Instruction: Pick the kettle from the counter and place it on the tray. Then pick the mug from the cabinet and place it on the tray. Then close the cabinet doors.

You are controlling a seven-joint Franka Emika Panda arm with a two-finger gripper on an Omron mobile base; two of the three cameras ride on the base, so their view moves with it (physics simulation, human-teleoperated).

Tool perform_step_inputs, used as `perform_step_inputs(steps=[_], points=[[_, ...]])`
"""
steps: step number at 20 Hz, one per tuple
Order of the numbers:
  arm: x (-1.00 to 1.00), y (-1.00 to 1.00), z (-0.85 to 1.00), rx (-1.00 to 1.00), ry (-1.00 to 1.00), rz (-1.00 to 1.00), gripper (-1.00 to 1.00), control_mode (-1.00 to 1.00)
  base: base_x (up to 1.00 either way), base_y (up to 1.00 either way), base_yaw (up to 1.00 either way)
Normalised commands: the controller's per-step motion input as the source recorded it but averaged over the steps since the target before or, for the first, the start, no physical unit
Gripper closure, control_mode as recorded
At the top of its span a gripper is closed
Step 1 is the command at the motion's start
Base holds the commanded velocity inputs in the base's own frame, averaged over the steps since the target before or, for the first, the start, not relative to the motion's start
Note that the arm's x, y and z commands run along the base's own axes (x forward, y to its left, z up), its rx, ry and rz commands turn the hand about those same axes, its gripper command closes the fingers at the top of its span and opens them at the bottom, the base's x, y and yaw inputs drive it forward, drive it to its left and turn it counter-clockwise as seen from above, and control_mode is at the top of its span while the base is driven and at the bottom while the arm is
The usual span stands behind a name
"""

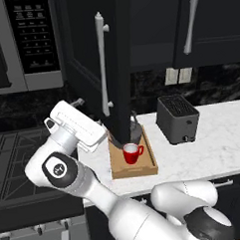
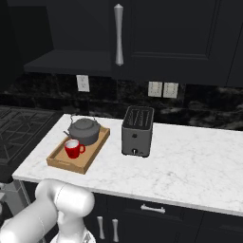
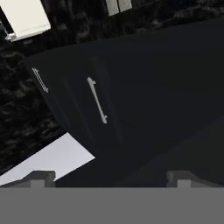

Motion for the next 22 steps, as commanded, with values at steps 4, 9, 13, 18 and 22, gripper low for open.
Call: perform_step_inputs(steps=[4,9,13,18,22], points=[[0.35,-0.52,0.36,0.16,0.14,0.05,-1.00,-1.00,0.00,0.00,0.00],[0.43,-0.56,0.29,0.14,0.09,0.08,-1.00,-1.00,0.00,0.00,0.00],[0.52,-0.61,0.25,0.15,0.06,0.12,-1.00,-1.00,0.00,0.00,0.00],[0.56,-0.62,0.23,0.19,0.05,0.14,-1.00,-1.00,0.00,0.00,0.00],[0.59,-0.60,0.21,0.22,0.04,0.15,-1.00,-1.00,0.00,0.00,0.00]])
